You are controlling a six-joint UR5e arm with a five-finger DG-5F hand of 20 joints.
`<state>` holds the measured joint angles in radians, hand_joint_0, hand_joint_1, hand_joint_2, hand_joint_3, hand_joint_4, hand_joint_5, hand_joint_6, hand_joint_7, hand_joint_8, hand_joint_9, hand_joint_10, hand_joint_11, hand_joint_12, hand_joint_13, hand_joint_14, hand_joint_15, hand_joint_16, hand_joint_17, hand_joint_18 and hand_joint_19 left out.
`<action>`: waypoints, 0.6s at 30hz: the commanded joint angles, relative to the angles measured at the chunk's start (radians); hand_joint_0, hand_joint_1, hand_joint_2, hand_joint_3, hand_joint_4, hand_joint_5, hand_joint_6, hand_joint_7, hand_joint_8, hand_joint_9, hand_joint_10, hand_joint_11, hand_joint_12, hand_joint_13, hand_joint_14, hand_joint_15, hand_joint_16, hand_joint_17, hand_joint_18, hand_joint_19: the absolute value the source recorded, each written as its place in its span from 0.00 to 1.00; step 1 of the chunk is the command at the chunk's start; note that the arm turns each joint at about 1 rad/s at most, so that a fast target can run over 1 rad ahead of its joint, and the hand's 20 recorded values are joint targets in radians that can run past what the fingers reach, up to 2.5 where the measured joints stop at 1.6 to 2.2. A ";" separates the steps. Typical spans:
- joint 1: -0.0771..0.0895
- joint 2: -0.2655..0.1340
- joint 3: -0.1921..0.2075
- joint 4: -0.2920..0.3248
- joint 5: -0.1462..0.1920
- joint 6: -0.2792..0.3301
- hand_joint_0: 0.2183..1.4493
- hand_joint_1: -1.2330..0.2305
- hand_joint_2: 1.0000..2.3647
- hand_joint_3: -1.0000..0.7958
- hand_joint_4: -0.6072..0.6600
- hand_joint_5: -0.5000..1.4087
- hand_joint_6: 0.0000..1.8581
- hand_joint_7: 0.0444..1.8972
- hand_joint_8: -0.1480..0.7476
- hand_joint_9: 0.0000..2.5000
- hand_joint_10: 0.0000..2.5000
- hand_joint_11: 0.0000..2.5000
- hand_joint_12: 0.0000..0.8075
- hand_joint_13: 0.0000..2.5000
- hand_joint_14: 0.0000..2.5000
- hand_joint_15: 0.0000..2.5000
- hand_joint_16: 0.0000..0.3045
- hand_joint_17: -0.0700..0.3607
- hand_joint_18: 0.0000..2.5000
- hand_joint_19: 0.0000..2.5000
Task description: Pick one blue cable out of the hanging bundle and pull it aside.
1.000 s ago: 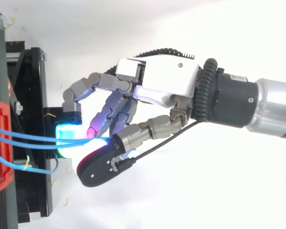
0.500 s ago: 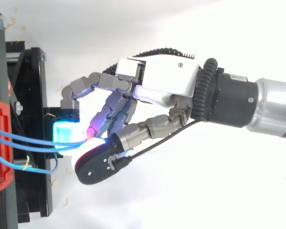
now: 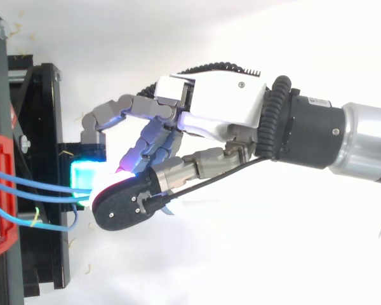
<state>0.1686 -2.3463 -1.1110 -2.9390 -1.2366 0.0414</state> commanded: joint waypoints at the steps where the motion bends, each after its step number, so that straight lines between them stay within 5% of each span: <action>1: -0.001 0.005 0.000 0.000 0.000 0.000 0.29 0.39 0.01 0.33 0.46 0.22 0.40 0.59 0.51 0.42 0.01 0.32 0.43 0.56 0.01 0.46 0.15 0.40 0.36 0.33; 9: -0.003 0.028 0.000 -0.045 0.003 -0.011 0.30 0.30 0.02 0.45 0.50 0.19 0.46 0.54 0.52 0.38 0.01 0.33 0.43 0.54 0.01 0.46 0.15 0.41 0.36 0.33; 18: -0.004 0.027 -0.001 -0.048 0.003 -0.012 0.37 0.24 0.02 0.46 0.42 0.17 0.48 0.59 0.50 0.35 0.01 0.34 0.43 0.52 0.01 0.45 0.15 0.40 0.35 0.31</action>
<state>0.1652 -2.3186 -1.1113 -2.9860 -1.2334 0.0294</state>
